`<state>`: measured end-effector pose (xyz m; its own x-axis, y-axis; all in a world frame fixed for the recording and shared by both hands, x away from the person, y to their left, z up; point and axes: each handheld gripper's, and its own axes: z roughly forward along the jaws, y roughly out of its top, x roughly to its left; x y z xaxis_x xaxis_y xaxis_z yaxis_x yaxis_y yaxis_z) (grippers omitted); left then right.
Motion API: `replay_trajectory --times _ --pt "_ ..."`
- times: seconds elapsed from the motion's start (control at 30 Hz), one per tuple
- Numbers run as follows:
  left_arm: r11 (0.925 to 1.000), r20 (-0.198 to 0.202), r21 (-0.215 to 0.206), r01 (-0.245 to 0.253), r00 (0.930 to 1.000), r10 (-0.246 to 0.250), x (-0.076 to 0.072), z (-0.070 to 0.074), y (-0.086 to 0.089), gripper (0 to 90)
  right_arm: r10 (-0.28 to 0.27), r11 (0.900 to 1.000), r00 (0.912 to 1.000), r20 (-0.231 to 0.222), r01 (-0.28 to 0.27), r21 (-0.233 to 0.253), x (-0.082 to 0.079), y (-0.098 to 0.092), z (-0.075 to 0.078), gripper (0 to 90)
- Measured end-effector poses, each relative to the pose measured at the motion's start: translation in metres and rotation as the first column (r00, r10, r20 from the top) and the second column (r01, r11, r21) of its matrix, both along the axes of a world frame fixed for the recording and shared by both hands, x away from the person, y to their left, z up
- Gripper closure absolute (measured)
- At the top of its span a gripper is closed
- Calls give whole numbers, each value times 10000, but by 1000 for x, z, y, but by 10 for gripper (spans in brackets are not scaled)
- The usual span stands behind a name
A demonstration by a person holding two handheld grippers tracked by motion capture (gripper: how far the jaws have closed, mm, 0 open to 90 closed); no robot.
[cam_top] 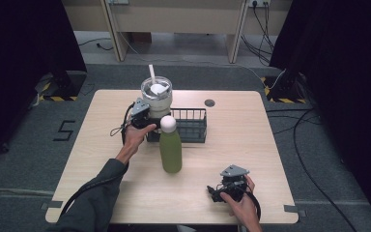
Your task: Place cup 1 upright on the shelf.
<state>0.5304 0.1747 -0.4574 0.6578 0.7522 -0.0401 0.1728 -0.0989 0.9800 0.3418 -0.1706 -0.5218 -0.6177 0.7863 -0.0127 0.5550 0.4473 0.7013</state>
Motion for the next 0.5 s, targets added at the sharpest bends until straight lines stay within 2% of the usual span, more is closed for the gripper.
replay_trajectory --times 0.5 --pt "10000 83 40 11 10000 -11 -1 0 0 100 0 10000 10000 -6 0 2 0 0 0 8"
